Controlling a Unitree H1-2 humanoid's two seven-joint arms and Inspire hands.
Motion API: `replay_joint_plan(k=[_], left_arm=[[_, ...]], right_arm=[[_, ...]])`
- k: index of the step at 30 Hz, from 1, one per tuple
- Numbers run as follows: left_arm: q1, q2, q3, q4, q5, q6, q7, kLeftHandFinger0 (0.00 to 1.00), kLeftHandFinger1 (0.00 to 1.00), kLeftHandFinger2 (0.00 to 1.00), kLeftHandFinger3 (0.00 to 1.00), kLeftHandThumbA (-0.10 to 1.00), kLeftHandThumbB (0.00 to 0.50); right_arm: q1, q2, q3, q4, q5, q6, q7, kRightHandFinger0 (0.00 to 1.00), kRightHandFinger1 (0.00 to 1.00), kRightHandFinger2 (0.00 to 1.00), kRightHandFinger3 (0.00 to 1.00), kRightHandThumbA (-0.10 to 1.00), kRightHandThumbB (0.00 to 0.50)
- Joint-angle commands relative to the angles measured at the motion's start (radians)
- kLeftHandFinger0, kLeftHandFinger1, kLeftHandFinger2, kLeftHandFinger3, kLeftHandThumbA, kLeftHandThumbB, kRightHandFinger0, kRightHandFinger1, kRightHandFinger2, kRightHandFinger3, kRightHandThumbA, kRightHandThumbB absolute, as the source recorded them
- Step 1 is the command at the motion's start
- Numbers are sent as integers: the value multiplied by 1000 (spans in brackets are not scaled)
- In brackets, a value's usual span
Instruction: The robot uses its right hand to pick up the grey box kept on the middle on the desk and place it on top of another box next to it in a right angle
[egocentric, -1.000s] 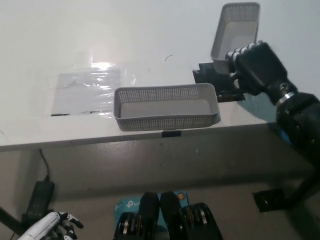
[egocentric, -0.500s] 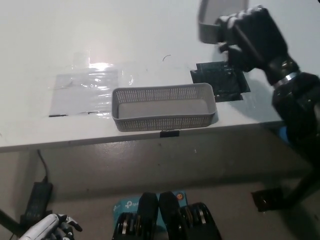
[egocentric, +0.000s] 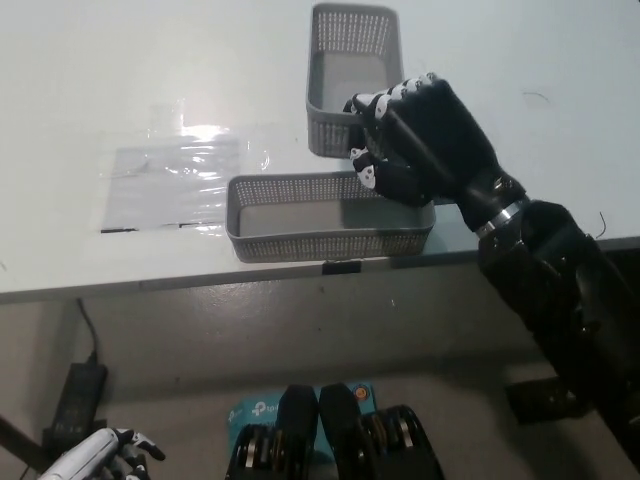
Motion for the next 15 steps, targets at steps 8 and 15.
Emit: replay_joint_plan(k=[8, 15], left_arm=[[-13, 17, 14, -14, -2, -24, 6, 342, 379, 484, 594, 164, 325], [-29, 18, 8, -9, 3, -12, -2, 296, 343, 447, 579, 147, 327]], right_arm=[[1, 14, -20, 18, 42, -70, -19, 0, 0, 248, 150, -100, 261], [51, 58, -14, 17, 33, -47, -21, 0, 0, 247, 106, -100, 198]])
